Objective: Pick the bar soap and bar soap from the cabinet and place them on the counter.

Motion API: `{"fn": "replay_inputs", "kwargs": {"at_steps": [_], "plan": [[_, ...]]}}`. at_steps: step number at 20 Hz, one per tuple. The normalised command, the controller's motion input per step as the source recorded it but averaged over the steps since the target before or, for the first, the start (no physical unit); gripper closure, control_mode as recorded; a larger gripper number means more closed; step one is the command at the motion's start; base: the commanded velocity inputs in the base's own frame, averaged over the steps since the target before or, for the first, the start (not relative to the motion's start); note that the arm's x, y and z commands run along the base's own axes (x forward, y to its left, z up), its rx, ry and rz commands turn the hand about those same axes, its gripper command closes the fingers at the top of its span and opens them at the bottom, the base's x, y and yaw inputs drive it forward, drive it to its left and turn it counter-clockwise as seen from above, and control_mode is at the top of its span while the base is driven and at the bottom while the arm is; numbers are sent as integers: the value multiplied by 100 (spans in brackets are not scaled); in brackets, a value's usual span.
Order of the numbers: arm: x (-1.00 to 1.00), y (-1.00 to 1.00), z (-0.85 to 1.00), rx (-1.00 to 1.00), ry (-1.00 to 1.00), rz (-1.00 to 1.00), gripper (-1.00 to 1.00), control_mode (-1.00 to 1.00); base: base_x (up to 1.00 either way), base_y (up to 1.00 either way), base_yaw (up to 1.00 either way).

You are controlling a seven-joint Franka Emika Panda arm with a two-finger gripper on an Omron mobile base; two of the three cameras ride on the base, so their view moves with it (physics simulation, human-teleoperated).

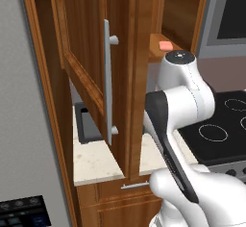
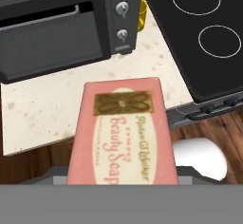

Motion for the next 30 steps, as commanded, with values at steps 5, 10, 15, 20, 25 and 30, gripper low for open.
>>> {"fn": "replay_inputs", "kwargs": {"at_steps": [5, 10, 15, 20, 25, 30], "plan": [[4, 10, -30, 3, -10, 6, 100, -100, 0, 0, 0], [8, 1, -22, 1, -12, 0, 100, -100, 0, 0, 0], [13, 1, -37, 0, -2, 2, 100, -100, 0, 0, 0], [17, 7, -36, 0, 5, 1, 100, -100, 0, 0, 0], [17, 11, -39, 0, 11, 0, 100, -100, 0, 0, 0], [20, 12, -37, 0, 11, 0, 100, -100, 0, 0, 0]]}}
